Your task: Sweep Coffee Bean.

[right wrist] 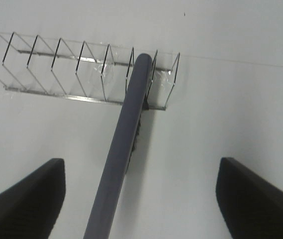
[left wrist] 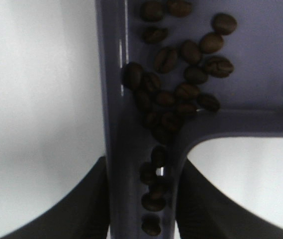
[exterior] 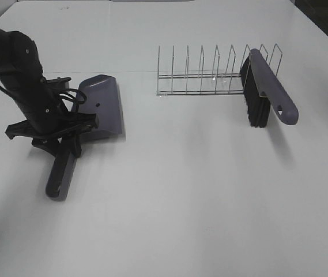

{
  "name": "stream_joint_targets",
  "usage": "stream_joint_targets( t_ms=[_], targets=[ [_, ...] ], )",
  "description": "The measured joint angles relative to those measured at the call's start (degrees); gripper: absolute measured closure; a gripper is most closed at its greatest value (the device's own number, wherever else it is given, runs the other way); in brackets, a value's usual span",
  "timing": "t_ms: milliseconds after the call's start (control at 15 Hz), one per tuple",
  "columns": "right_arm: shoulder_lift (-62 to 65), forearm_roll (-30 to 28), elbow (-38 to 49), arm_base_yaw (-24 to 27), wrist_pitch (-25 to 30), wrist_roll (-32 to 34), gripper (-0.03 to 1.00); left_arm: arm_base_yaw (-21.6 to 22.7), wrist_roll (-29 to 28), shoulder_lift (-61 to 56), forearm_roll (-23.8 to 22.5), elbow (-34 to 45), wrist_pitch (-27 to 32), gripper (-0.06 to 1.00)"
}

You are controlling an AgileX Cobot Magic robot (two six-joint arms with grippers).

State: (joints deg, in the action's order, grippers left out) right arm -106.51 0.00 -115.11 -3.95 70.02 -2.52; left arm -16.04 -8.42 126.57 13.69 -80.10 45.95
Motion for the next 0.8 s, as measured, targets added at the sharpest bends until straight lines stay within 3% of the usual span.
stream_joint_targets(
  t_ms=[67,133,333,600,800],
  targets=[
    [4.07,0.0,4.58,0.0,0.0,-0.29,0.19,0.0,0.0,0.0,0.0,0.0,-0.17,0.61],
    [12.43,0.0,15.64,0.0,0.0,-1.38,0.19,0.0,0.0,0.0,0.74,0.0,-0.86,0.48],
    [25.15,0.0,30.77,0.0,-0.8,-1.72,0.19,-0.29,0.0,0.0,0.92,0.0,-2.52,0.23],
    [41.25,0.0,50.31,0.0,-3.27,-2.06,0.19,-0.29,0.0,-0.06,-2.18,-0.11,-2.58,0.17],
    [59.07,1.38,71.91,0.0,-7.16,-2.06,0.19,-0.29,0.17,-1.66,-8.88,0.4,2.41,0.16]
  ],
)
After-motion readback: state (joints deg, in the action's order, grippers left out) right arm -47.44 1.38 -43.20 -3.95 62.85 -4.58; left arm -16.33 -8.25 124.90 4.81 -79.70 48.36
